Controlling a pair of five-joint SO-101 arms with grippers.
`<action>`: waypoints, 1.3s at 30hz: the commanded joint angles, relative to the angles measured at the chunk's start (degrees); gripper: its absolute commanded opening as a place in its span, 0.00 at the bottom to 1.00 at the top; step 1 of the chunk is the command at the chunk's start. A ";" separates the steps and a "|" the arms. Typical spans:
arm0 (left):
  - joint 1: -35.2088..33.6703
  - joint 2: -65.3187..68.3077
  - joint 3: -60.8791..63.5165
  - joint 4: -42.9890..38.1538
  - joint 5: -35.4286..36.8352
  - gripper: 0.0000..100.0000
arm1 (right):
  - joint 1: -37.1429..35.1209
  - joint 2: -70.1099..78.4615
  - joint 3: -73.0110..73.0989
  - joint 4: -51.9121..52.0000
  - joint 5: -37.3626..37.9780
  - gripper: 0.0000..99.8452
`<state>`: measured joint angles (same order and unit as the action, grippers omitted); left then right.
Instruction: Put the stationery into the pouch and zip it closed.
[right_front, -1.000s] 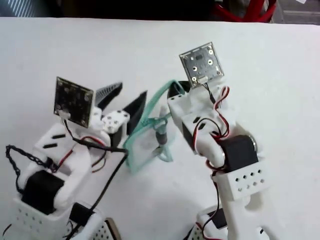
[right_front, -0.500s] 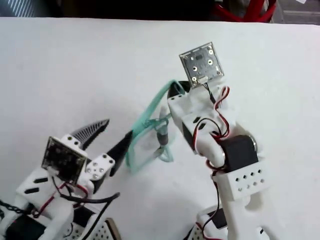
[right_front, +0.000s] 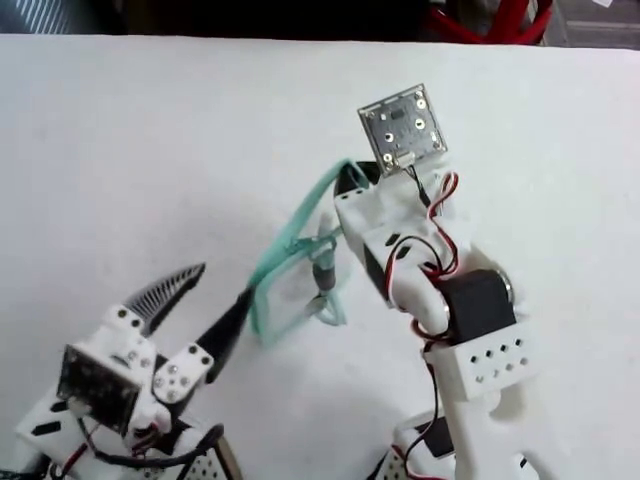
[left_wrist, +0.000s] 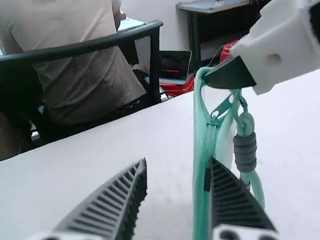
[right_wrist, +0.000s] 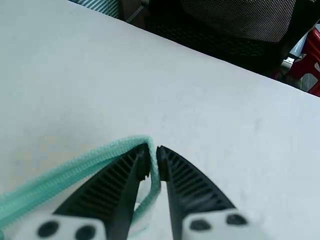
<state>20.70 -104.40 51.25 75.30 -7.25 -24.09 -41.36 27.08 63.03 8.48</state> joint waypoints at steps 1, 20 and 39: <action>4.26 -0.31 -4.13 -0.26 -0.53 0.20 | -1.89 1.01 4.31 0.13 -0.44 0.02; -1.71 -0.31 13.98 -13.01 -0.88 0.21 | -1.89 1.01 4.48 -0.84 -0.26 0.02; -2.07 -0.31 1.49 -4.84 -0.70 0.21 | -1.89 1.01 4.57 -0.57 -0.26 0.02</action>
<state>19.30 -104.48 57.23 69.32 -8.31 -24.35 -41.36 27.60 61.80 8.40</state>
